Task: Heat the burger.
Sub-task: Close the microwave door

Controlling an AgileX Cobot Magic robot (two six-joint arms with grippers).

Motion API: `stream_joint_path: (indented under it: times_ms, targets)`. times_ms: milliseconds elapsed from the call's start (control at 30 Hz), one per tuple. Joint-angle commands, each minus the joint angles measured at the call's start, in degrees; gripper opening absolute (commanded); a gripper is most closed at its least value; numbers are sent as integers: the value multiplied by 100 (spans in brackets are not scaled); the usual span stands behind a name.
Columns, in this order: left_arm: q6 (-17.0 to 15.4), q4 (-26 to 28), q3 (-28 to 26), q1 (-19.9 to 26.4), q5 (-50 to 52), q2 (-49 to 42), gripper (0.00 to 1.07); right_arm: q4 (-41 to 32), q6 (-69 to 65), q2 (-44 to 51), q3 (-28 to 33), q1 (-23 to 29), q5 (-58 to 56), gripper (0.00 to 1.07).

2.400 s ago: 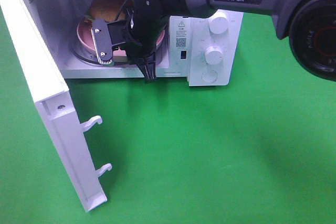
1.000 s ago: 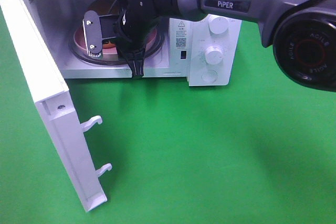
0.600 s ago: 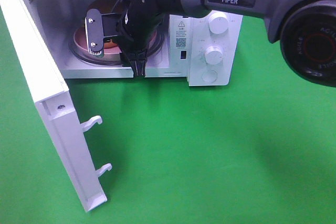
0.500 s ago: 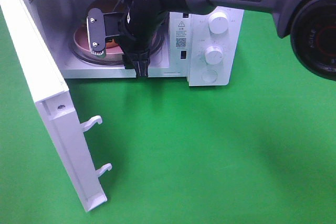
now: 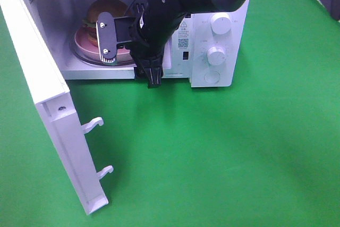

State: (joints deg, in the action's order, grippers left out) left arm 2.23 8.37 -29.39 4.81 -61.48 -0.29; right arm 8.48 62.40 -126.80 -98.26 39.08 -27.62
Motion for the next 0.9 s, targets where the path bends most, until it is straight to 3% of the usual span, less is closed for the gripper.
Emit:
stream_joint_path:
  times_ms: [33, 333, 433, 500, 900]
  targets:
    - [6, 6, -6, 11, 40, -92, 100, 52, -46, 269, 435, 40, 281, 76]
    - [6, 6, -6, 11, 40, -92, 100, 80, -92, 1060, 1725, 46, 957, 76]
    - [6, 6, -6, 11, 40, -92, 100, 80, -115, 1157, 1879, 46, 1020, 76]
    - [6, 6, -6, 11, 40, -92, 100, 86, -395, 1518, 2498, 46, 1352, 76]
    - [6, 6, -6, 11, 40, -92, 100, 103, -1896, 2441, 3867, 40, 1673, 76]
